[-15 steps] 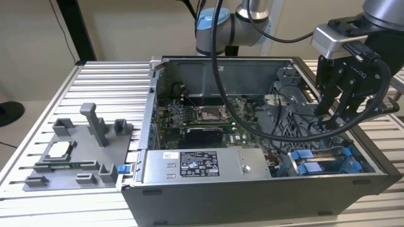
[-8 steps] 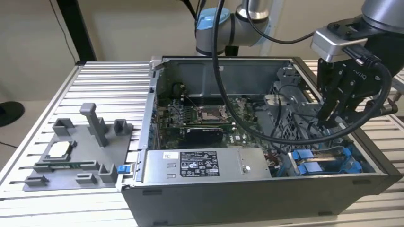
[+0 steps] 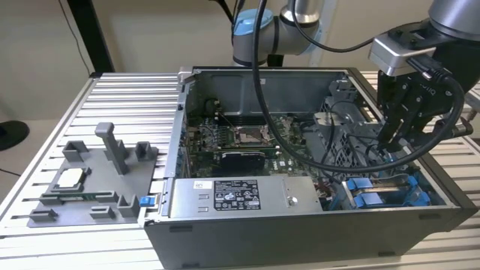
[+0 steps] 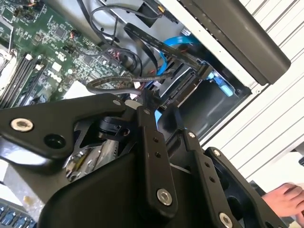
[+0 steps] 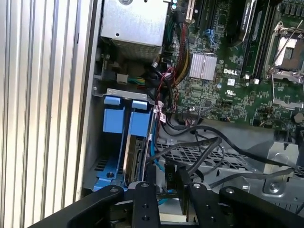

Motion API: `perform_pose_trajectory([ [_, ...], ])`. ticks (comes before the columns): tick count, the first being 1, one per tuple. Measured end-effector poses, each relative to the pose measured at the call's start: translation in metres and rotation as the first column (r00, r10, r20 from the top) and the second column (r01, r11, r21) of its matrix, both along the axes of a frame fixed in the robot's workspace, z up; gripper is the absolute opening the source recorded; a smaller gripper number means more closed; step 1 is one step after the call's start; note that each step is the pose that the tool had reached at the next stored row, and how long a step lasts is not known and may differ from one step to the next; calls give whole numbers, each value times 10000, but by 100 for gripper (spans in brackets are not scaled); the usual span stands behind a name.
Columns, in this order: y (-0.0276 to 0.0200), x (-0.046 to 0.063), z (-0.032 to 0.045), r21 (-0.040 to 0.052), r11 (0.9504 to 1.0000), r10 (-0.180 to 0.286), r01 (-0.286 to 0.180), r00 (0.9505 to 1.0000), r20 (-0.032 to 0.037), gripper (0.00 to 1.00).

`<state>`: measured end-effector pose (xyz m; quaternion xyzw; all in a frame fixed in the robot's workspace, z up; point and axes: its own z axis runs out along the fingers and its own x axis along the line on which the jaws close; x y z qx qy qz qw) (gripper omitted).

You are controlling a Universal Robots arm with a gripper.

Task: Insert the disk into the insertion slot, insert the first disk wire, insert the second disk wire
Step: 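Insert the first disk wire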

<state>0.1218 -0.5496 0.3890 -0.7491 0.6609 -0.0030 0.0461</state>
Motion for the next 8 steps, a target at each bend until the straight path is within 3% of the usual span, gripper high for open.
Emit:
perform_pose_trajectory([
  [1, 0, 0, 0, 3, 10000, 1, -1, 10000, -32, 100],
  [4, 0, -1, 0, 6, 10000, 0, 0, 9996, -266, 100],
  [5, 0, -1, -1, 5, 10000, 0, 0, 9995, -309, 100],
  [8, 0, -1, -8, 5, 10000, 0, 0, 9995, -317, 100],
])
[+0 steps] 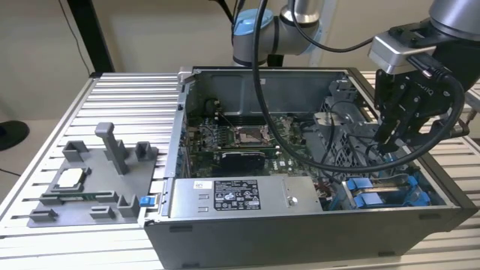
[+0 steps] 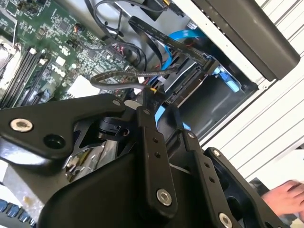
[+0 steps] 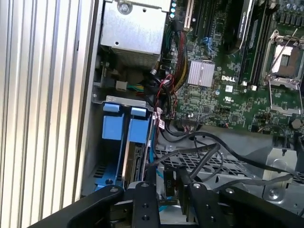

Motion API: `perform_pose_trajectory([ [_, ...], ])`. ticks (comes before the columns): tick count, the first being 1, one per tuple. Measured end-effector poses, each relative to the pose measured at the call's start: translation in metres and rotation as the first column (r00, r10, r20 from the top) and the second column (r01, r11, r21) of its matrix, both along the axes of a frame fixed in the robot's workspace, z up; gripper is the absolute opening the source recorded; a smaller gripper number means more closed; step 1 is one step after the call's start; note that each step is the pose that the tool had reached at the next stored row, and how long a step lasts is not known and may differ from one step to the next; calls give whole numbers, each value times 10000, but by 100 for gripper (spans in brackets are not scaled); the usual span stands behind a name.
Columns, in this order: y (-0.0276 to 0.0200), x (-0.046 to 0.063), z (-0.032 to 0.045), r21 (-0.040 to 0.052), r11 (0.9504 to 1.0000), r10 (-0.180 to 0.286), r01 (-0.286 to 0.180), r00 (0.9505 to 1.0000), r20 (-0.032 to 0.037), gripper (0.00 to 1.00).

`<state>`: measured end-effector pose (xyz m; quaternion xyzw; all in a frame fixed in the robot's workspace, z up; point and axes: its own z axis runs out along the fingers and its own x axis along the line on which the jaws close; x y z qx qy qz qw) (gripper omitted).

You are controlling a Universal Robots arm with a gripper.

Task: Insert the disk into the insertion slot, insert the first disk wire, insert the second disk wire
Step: 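Insert the first disk wire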

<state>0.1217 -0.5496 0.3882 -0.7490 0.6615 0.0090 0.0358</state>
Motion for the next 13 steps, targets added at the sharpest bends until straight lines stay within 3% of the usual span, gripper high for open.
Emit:
perform_pose_trajectory([
  [4, 0, 1, -13, 6, 10000, 2, -2, 10000, 0, 100],
  [5, 0, 1, -16, 9, 10000, 1, -1, 10000, 0, 0],
  [13, 0, 1, -37, 22, 10000, 1, -1, 10000, 0, 0],
])
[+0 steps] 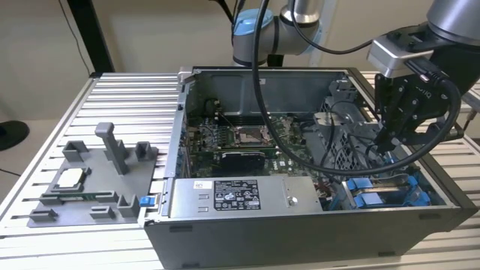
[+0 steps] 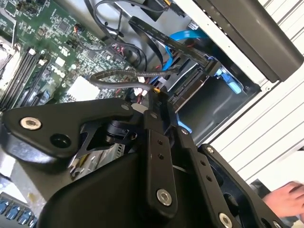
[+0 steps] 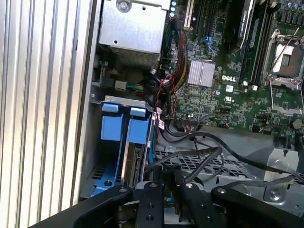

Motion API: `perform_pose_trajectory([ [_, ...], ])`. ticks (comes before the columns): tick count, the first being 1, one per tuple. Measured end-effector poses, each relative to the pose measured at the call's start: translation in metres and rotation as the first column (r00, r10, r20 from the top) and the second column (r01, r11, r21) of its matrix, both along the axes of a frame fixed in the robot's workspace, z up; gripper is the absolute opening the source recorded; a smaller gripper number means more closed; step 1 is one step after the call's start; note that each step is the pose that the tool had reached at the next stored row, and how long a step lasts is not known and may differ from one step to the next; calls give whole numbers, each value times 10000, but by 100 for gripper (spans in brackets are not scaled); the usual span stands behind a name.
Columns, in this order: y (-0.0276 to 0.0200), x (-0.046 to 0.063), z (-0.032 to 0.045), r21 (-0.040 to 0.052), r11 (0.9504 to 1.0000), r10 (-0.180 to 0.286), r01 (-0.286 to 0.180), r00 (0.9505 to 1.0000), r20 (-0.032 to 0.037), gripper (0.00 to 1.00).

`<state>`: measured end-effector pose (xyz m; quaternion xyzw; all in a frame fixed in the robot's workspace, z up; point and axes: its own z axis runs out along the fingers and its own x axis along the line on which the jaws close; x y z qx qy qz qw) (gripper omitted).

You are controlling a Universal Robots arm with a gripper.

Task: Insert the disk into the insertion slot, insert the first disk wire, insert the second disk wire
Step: 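Insert the first disk wire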

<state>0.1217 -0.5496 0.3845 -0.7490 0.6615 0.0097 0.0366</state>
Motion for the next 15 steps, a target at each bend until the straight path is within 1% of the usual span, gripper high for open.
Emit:
perform_pose_trajectory([
  [12, 0, 0, -3, -6, 10000, 0, 0, 10000, 0, 0],
  [13, 0, 0, -5, -37, 10000, 0, 0, 10000, -1, 0],
  [15, 0, -1, -5, -176, 9998, -1, 1, 10000, -24, 0],
])
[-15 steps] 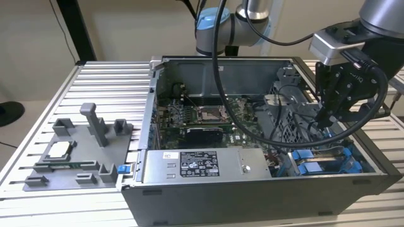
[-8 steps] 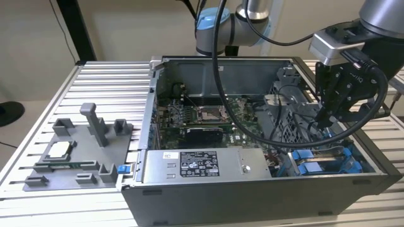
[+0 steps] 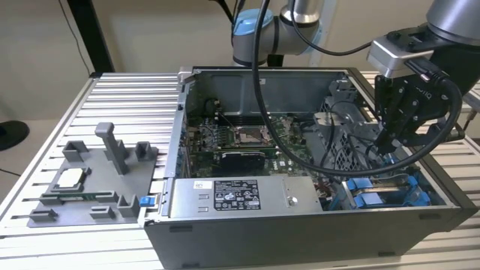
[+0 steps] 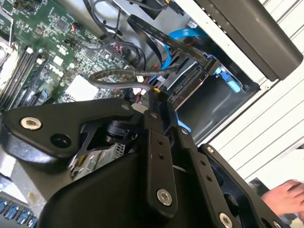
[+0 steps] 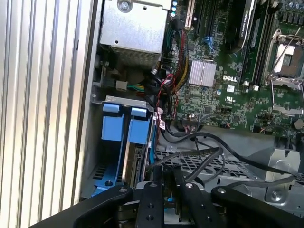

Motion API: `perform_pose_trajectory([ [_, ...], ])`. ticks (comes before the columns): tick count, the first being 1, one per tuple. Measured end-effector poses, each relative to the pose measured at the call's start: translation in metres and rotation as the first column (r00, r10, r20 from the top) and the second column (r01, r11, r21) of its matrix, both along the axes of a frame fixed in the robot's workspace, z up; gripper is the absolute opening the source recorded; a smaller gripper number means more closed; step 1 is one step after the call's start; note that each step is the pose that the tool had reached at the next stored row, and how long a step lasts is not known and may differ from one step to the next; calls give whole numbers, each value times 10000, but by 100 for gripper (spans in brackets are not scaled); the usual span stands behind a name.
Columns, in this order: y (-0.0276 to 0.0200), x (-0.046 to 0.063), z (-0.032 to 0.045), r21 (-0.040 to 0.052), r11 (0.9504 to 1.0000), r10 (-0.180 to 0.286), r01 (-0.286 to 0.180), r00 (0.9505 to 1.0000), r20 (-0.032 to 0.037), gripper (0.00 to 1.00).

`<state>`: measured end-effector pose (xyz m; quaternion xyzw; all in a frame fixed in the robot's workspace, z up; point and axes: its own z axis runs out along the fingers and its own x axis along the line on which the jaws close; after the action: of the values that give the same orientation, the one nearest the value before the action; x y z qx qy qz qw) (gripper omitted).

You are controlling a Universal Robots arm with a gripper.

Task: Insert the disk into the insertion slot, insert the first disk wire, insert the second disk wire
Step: 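Insert the first disk wire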

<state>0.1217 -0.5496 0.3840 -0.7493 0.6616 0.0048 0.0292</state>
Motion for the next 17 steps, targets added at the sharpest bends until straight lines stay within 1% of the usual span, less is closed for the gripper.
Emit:
perform_pose_trajectory([
  [1, 0, 0, -1, -64, 10000, 1, -1, 10000, -13, 0],
  [2, 0, 0, -3, -99, 10000, 1, -1, 10000, -19, 0],
  [3, 0, 2, -4, -114, 9999, 1, -1, 10000, -26, 0],
  [6, -8, 14, -5, -132, 9999, 1, -2, 10000, -71, 0],
  [10, -32, 37, -10, -139, 9999, 1, -3, 9999, -168, 0],
  [12, -52, 43, -12, -141, 9999, 1, -4, 9998, -205, 0],
  [14, -82, 48, -14, -141, 9999, 1, -4, 9997, -243, 0],
  [17, -151, 53, -19, -140, 9999, 1, -5, 9995, -310, 0],
])
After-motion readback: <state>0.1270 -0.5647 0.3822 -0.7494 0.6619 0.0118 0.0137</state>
